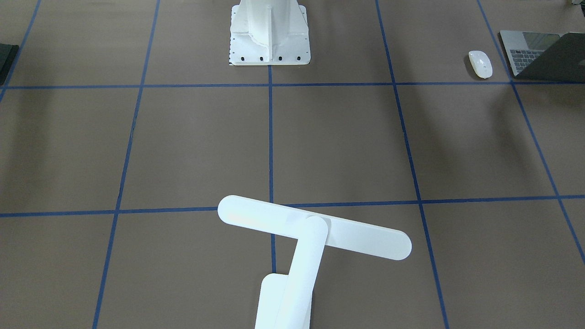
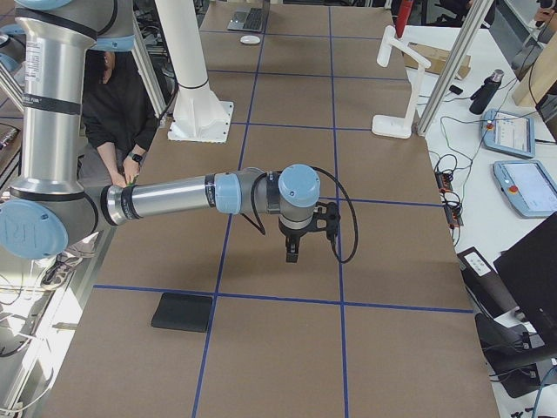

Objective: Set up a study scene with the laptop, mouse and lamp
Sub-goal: 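Lower the held silver laptop onto the table with the left gripper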

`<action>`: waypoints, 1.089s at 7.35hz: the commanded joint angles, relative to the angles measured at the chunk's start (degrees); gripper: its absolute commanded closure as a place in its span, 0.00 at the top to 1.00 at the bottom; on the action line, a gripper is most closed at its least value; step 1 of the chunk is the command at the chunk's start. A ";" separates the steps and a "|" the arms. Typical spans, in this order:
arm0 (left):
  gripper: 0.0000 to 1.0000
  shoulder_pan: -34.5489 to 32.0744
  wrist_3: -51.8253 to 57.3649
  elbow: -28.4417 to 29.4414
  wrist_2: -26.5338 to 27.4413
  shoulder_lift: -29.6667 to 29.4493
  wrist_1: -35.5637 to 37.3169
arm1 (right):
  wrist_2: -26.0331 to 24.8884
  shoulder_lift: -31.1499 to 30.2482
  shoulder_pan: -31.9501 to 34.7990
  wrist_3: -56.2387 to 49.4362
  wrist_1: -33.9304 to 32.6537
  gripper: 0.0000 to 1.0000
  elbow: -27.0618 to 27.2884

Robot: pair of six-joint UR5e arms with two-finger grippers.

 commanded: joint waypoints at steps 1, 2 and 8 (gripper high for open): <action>1.00 0.00 0.34 2.49 -0.77 0.11 -0.57 | 0.07 -0.03 0.00 0.36 0.08 0.99 0.30; 1.00 0.09 0.43 2.59 -0.86 0.80 -0.57 | 0.07 -0.03 0.00 0.36 0.08 0.99 0.56; 1.00 0.26 0.52 4.60 -0.86 0.72 -1.10 | 0.16 -1.52 0.09 0.36 0.44 0.99 1.79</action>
